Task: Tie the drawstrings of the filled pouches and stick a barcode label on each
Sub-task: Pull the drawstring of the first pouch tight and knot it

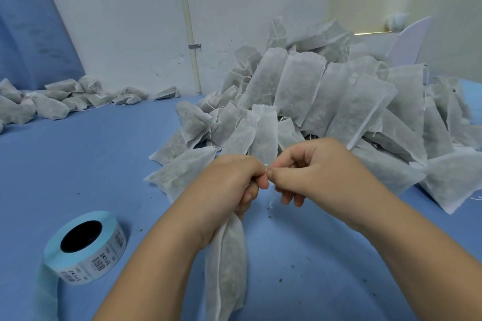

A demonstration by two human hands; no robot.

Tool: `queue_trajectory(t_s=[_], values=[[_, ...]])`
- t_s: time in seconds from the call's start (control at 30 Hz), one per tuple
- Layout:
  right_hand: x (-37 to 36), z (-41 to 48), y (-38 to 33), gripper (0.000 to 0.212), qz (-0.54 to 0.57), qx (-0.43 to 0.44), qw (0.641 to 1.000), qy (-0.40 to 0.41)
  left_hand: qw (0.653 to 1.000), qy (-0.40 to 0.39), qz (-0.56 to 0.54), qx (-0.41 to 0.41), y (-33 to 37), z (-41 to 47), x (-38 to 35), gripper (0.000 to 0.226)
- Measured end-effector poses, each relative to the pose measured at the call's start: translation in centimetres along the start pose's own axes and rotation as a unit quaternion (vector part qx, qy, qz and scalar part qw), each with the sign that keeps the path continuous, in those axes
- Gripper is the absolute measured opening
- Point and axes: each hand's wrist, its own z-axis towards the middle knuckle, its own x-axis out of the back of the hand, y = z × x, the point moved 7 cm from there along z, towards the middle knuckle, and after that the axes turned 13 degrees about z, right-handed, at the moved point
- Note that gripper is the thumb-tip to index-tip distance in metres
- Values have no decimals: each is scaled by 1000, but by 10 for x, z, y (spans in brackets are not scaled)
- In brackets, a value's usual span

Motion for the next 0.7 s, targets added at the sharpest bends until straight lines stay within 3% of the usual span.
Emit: queue_trajectory(t_s=[0.2, 0.53, 0.7], values=[[2, 1, 0, 12, -62, 13, 998, 17, 1000, -11, 0, 5, -2, 1, -2, 32], [3, -1, -4, 12, -100, 29, 994, -36, 1000, -4, -28, 9, -3, 2, -3, 43], [6, 2, -1, 12, -56, 16, 998, -24, 997, 8, -76, 6, -5, 3, -1, 29]])
